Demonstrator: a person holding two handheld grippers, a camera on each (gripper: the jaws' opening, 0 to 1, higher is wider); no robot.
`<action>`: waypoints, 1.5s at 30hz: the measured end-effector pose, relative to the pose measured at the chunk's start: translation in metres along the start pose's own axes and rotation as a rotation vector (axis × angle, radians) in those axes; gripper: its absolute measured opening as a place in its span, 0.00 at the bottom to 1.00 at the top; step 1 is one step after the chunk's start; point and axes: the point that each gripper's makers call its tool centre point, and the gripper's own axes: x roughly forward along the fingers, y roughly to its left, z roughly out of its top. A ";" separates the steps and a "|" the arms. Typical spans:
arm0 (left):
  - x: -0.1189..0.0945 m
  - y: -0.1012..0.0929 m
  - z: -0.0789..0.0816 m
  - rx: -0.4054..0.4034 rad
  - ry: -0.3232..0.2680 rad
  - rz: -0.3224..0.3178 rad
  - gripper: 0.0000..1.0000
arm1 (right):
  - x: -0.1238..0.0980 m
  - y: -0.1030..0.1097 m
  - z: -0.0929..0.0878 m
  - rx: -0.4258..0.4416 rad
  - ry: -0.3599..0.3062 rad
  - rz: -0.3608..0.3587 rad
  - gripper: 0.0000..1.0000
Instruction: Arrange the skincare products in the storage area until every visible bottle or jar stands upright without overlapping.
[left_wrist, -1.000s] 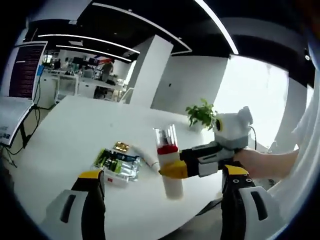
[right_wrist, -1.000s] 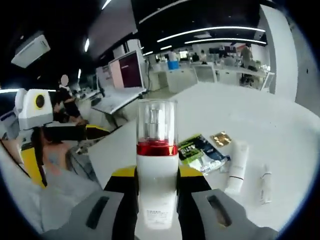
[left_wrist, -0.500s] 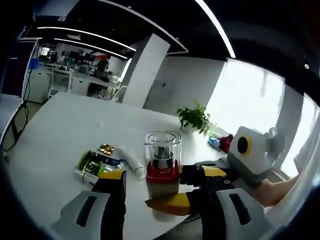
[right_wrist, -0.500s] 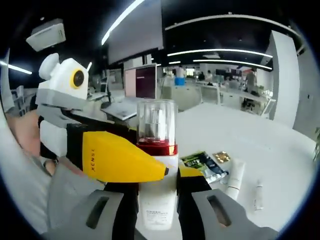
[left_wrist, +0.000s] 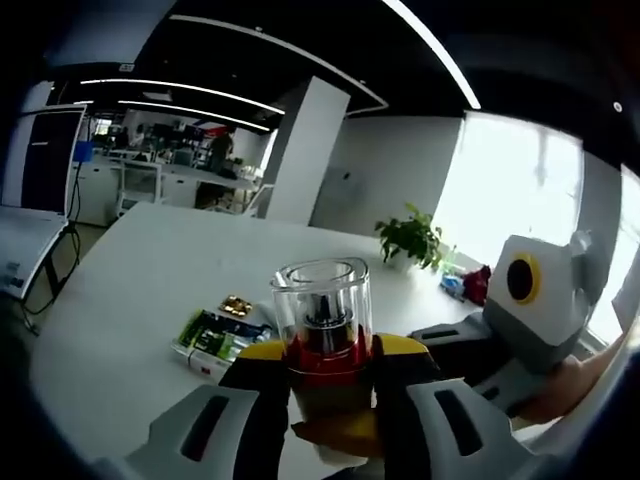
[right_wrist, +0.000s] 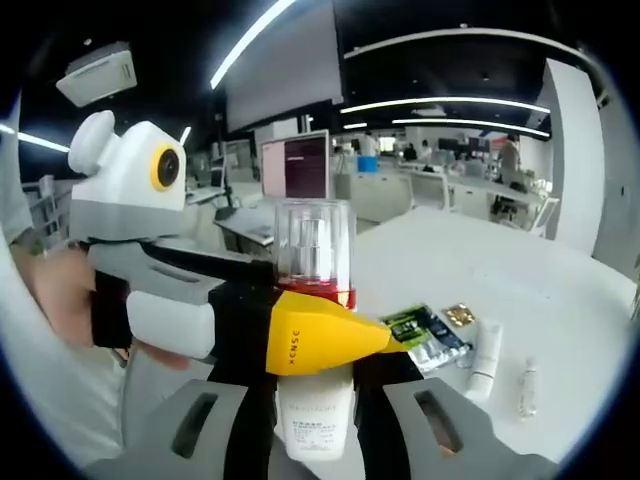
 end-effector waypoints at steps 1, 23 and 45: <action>-0.001 0.000 0.000 -0.005 -0.004 -0.003 0.33 | -0.001 0.001 0.000 0.000 0.003 0.001 0.28; -0.039 -0.043 0.041 0.041 -0.008 -0.283 0.30 | -0.043 0.040 0.052 0.058 -0.187 0.450 0.34; -0.067 -0.119 0.125 0.173 -0.128 -0.751 0.30 | -0.097 0.053 0.141 -0.004 -0.369 0.646 0.30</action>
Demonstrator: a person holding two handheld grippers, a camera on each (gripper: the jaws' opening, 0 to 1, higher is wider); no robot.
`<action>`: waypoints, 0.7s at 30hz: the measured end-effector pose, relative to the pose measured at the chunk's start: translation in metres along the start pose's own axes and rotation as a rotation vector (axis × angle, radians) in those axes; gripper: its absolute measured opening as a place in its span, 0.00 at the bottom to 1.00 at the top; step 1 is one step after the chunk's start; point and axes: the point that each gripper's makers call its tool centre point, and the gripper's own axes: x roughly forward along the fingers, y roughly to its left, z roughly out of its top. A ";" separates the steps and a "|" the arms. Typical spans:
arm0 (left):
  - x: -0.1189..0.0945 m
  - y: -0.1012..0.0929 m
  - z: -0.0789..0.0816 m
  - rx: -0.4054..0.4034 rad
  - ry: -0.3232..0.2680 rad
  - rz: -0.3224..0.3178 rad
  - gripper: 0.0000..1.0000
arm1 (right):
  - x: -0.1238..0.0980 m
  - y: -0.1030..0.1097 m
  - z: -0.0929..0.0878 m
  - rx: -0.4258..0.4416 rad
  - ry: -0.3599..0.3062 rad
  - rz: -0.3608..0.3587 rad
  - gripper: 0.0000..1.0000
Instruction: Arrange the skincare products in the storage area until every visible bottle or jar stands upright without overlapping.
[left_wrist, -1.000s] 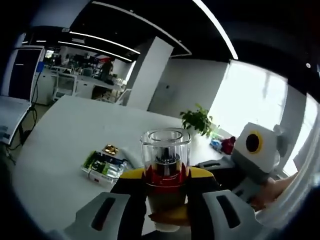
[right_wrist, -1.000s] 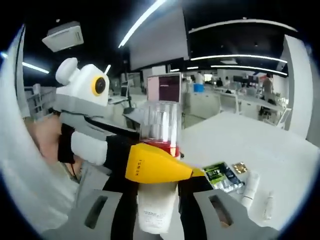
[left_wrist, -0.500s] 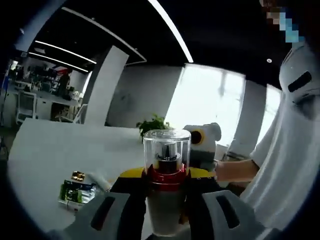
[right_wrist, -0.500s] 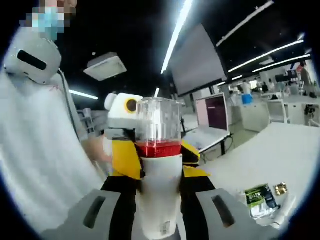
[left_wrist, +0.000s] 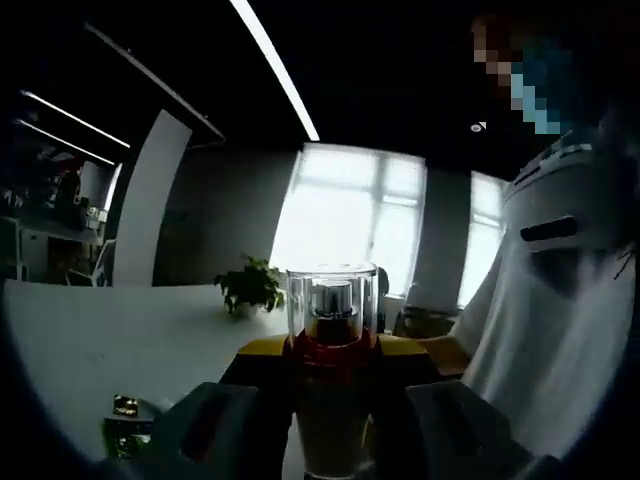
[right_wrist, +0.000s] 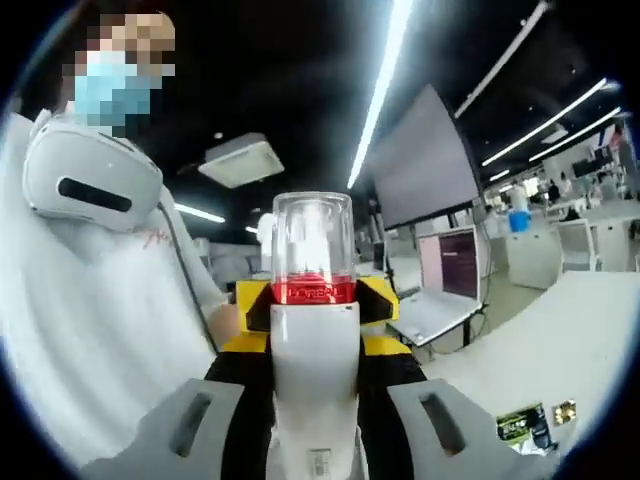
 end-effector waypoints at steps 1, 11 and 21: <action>0.000 0.001 0.002 0.005 0.000 0.001 0.30 | 0.000 -0.003 0.001 -0.022 0.008 -0.033 0.30; 0.004 0.017 0.014 0.154 -0.001 0.106 0.31 | -0.010 -0.037 0.012 -0.198 0.038 -0.312 0.29; 0.006 0.045 0.023 0.158 -0.037 0.459 0.33 | -0.028 -0.071 0.021 -0.448 0.175 -0.729 0.30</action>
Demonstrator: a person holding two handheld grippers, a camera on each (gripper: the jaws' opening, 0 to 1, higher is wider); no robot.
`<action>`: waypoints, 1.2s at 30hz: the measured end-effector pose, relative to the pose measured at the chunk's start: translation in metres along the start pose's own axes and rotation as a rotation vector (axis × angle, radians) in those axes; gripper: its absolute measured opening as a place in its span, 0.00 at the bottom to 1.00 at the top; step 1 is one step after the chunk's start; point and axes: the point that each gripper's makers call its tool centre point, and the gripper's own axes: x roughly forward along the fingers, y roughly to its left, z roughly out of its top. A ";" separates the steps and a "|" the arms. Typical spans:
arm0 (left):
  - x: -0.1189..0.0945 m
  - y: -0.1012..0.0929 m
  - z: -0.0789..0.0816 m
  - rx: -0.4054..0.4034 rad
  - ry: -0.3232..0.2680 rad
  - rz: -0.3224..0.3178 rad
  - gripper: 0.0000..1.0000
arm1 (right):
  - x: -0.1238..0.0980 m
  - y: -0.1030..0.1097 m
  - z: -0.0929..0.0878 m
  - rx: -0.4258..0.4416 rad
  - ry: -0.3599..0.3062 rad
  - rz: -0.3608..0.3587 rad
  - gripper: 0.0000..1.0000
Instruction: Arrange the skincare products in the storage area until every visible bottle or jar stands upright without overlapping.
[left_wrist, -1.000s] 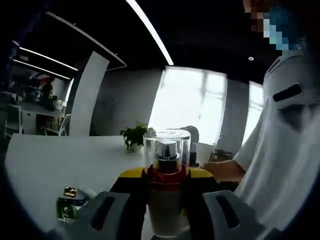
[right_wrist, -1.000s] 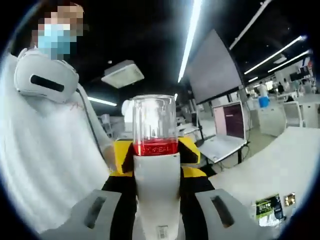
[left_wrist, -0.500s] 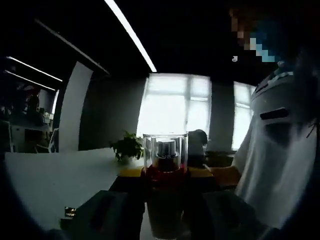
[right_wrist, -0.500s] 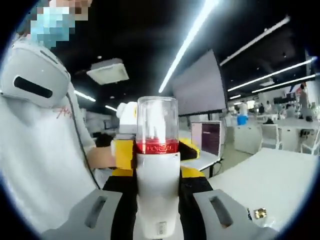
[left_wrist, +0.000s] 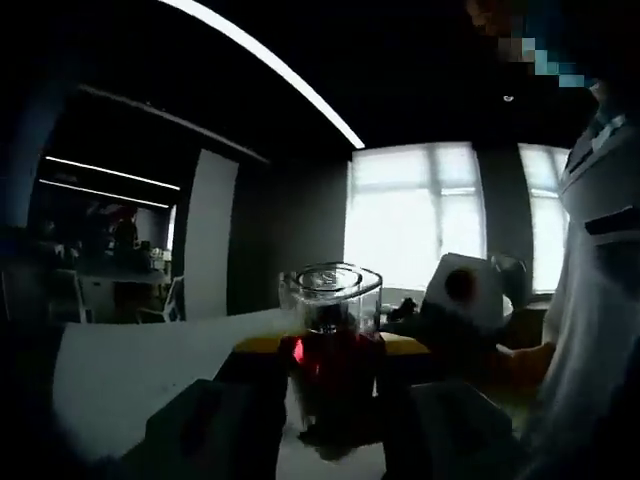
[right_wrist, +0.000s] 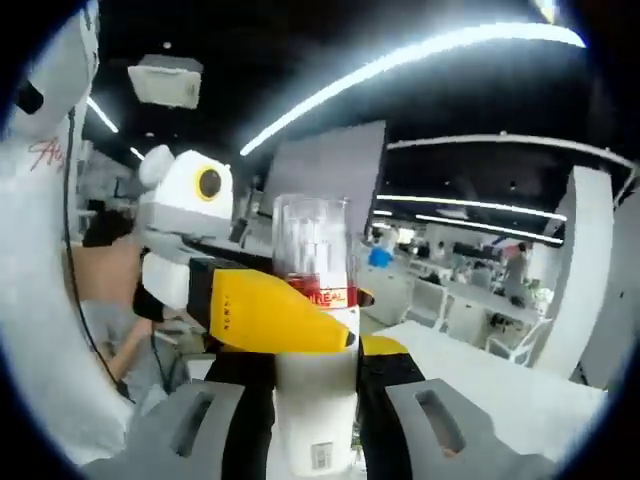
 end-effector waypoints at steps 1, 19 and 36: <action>0.001 0.002 -0.002 -0.020 0.005 0.047 0.32 | 0.000 -0.002 -0.002 -0.040 0.017 -0.030 0.30; 0.000 0.008 -0.007 -0.205 -0.059 0.124 0.29 | -0.004 0.000 0.001 -0.162 0.048 -0.118 0.31; -0.012 -0.044 0.025 -0.085 -0.037 -0.435 0.28 | -0.034 0.023 0.037 0.208 -0.180 0.387 0.34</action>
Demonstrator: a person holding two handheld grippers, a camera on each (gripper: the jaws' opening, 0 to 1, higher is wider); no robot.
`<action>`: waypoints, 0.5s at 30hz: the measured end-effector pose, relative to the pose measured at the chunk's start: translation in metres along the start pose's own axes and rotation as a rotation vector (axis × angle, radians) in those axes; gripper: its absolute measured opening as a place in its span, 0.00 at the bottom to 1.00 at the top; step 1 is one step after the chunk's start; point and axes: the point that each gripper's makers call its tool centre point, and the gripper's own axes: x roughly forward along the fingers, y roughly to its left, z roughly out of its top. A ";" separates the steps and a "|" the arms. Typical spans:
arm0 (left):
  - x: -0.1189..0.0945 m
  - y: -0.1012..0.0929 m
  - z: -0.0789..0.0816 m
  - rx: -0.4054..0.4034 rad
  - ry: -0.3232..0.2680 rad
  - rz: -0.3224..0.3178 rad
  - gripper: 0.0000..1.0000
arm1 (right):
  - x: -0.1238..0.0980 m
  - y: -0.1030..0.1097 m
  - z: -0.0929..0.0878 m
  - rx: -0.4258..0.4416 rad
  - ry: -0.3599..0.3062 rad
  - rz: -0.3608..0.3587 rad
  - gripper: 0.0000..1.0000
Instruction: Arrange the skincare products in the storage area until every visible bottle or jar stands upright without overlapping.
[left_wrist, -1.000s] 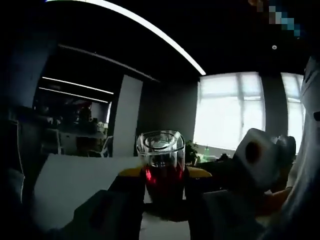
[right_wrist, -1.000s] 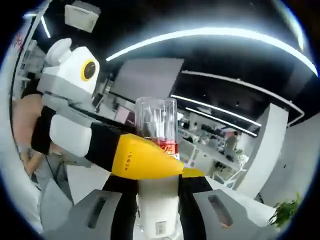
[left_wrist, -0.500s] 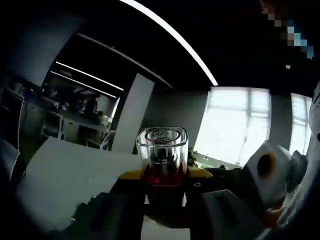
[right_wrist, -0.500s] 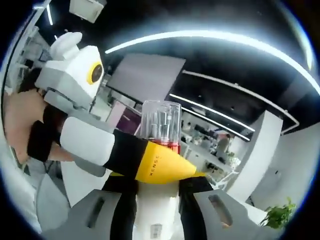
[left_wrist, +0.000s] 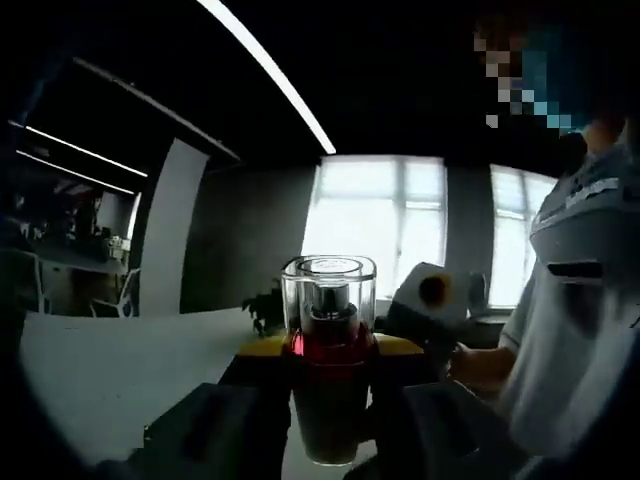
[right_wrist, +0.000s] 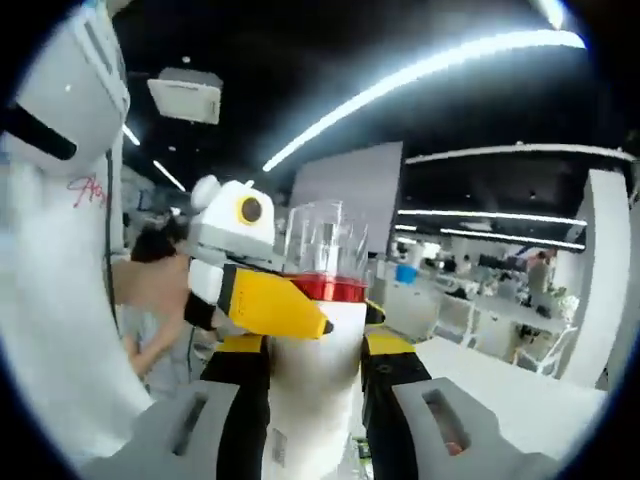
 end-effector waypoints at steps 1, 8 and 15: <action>-0.001 -0.006 0.002 0.001 0.000 -0.037 0.28 | 0.000 0.006 0.002 0.050 -0.017 0.054 0.34; -0.005 -0.022 0.008 0.014 0.002 -0.149 0.28 | -0.003 0.028 -0.007 0.148 0.027 0.227 0.30; -0.006 -0.018 0.012 0.006 -0.018 -0.165 0.28 | 0.000 0.023 -0.002 0.124 0.009 0.142 0.29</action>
